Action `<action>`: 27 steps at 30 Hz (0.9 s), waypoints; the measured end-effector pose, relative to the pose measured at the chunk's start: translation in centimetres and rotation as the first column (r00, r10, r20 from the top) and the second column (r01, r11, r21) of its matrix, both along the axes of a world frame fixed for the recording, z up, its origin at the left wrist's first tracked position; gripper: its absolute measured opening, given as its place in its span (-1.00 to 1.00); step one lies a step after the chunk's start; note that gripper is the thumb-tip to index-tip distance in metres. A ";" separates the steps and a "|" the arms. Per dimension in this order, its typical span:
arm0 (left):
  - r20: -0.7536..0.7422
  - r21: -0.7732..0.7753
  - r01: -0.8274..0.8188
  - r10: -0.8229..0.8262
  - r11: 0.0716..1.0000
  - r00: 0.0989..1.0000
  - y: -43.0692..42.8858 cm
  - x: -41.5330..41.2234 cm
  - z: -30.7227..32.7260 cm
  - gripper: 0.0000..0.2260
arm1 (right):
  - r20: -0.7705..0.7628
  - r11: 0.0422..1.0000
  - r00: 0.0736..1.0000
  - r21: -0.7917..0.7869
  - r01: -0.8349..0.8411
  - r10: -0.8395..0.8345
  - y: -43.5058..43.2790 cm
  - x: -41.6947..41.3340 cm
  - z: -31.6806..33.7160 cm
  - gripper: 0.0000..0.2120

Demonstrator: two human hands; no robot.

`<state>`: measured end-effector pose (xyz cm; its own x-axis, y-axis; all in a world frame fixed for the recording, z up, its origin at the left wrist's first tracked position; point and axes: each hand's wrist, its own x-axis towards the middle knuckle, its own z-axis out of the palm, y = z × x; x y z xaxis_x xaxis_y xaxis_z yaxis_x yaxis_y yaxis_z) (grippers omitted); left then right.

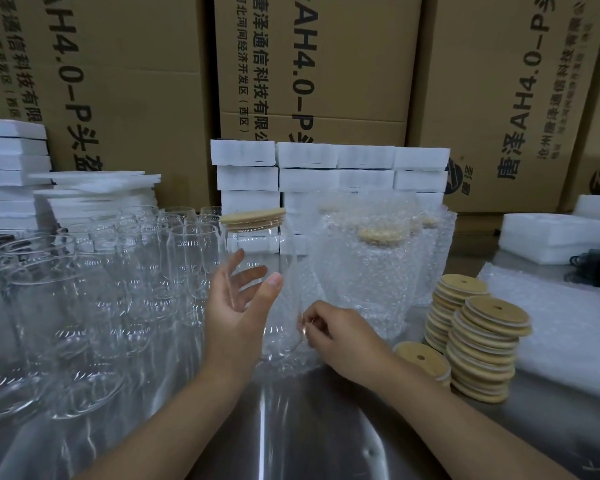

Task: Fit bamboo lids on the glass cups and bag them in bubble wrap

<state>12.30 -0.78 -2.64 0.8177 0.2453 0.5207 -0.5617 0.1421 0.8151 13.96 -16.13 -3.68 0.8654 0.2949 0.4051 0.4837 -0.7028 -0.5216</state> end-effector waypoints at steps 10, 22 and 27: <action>-0.058 0.003 0.397 -0.396 0.918 0.916 -1.5 -1.7 0.2 -0.10 | -0.114 0.998 0.992 0.027 -0.058 0.061 0.7 0.0 0.6 -0.78; -0.178 -0.036 0.412 -0.412 0.910 0.894 -1.3 -0.9 -0.4 -0.31 | -0.179 0.949 0.983 0.298 0.100 -0.047 0.0 0.6 0.2 -0.79; -0.191 -0.002 0.449 -0.441 0.894 0.877 -1.8 -1.2 -0.6 -0.30 | -0.147 0.954 0.983 0.261 0.148 -0.113 -0.4 1.1 0.0 -0.83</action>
<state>11.13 -2.61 -3.19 0.9166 -0.1850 0.3544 -0.2890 0.3057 0.9072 15.07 -16.56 -3.70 0.9390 0.0709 0.3365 0.3133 -0.5794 -0.7524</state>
